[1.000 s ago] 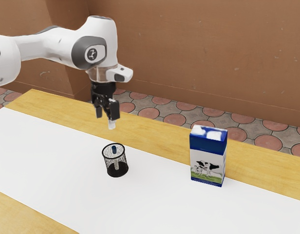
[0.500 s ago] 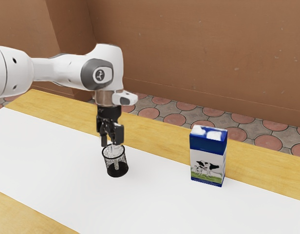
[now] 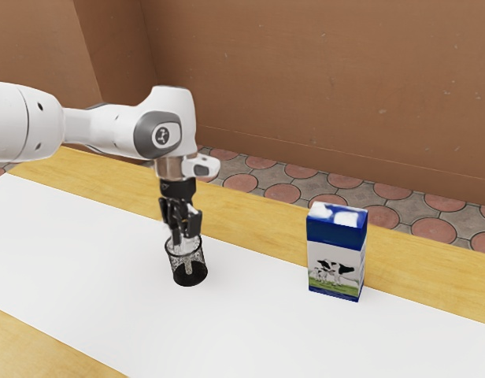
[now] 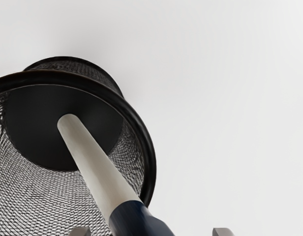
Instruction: Take the marker out of the pen holder and place it to the left of the pen holder.
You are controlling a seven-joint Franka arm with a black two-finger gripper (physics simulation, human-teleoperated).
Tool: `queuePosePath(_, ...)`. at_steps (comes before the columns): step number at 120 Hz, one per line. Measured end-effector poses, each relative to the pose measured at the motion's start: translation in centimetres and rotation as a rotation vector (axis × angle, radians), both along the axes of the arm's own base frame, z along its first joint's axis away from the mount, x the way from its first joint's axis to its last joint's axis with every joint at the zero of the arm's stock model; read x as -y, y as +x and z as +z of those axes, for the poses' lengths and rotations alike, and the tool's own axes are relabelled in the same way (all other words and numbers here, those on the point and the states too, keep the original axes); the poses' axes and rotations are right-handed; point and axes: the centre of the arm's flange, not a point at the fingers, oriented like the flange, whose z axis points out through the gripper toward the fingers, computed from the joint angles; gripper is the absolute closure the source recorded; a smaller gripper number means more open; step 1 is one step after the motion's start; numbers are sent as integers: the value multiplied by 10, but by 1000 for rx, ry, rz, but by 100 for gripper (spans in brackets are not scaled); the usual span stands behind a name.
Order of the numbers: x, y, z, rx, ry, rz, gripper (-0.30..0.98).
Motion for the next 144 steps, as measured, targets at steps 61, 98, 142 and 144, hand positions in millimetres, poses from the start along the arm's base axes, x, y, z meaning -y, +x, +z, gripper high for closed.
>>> queuePosePath(61, -10, 14, -13, 70, 10, 14, 55)
queuePosePath(98, -14, 10, -7, 57, 16, 16, 65)
queuePosePath(142, -10, -2, 27, -9, 66, -25, 77)
queuePosePath(144, -10, -3, 31, -9, 69, -27, 77)
